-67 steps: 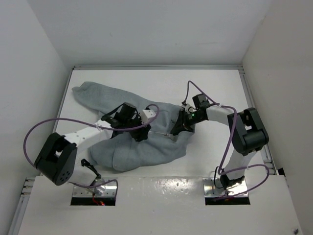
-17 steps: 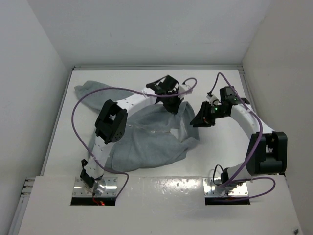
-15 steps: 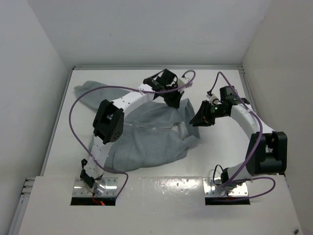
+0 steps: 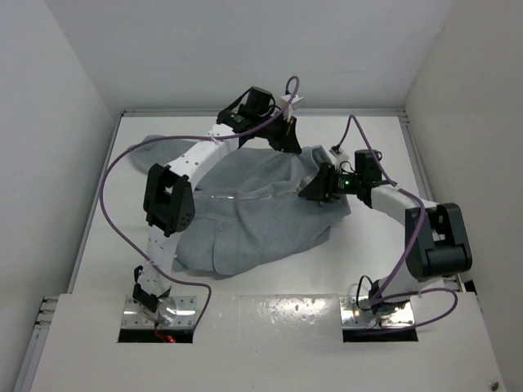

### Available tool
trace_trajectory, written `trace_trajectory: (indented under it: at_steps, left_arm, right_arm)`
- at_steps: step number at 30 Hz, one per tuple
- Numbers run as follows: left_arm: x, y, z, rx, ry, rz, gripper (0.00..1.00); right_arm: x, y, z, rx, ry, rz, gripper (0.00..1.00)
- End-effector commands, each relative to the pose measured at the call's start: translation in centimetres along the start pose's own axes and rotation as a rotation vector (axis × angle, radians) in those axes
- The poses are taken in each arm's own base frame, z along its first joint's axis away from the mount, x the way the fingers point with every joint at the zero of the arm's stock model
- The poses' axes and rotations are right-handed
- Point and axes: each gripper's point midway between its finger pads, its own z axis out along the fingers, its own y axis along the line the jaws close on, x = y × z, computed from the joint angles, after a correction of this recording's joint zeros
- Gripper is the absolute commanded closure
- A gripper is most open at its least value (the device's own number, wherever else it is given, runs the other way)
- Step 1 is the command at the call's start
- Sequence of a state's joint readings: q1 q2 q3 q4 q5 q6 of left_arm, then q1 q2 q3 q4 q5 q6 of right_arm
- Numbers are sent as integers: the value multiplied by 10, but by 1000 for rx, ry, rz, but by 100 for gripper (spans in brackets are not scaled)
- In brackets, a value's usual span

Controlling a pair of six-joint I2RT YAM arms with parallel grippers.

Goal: Zip up the jacket

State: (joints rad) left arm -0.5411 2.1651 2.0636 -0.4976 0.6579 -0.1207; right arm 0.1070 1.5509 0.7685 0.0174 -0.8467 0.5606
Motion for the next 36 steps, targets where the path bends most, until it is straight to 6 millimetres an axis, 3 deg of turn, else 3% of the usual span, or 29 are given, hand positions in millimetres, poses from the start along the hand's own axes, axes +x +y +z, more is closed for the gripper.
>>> trace_trajectory:
  at_steps: [1,5,10,17,21,27,29,33,36]
  left_arm:
    - [-20,-17,-6,101,-64,7,100]
    - [-16,-25,-9,141,-54,-6,100]
    - [-17,-29,-12,184,-59,-39,100]
    - [-27,-29,-19,256,-100,-98,100]
    - [-32,-27,-19,282,-122,-121,100]
    - [-31,-30,-21,324,-126,-154,100]
    - [-28,-29,-20,324,-118,-170,100]
    - [-32,-24,-22,321,-138,-179,100]
    - [-34,-22,-26,328,-142,-187,100]
  right_arm:
    - [-57,16,6,-117,-187,-240,42]
    - [-85,19,6,-161,-237,-307,40]
    - [-97,38,8,-276,-210,-417,40]
    - [-69,55,12,-499,-90,-376,40]
    - [-50,55,10,-529,-57,-367,39]
    - [-36,60,13,-555,-33,-391,35]
    - [-33,61,17,-559,-25,-392,38]
    - [-29,68,21,-580,-6,-414,55]
    - [-22,68,22,-590,21,-417,55]
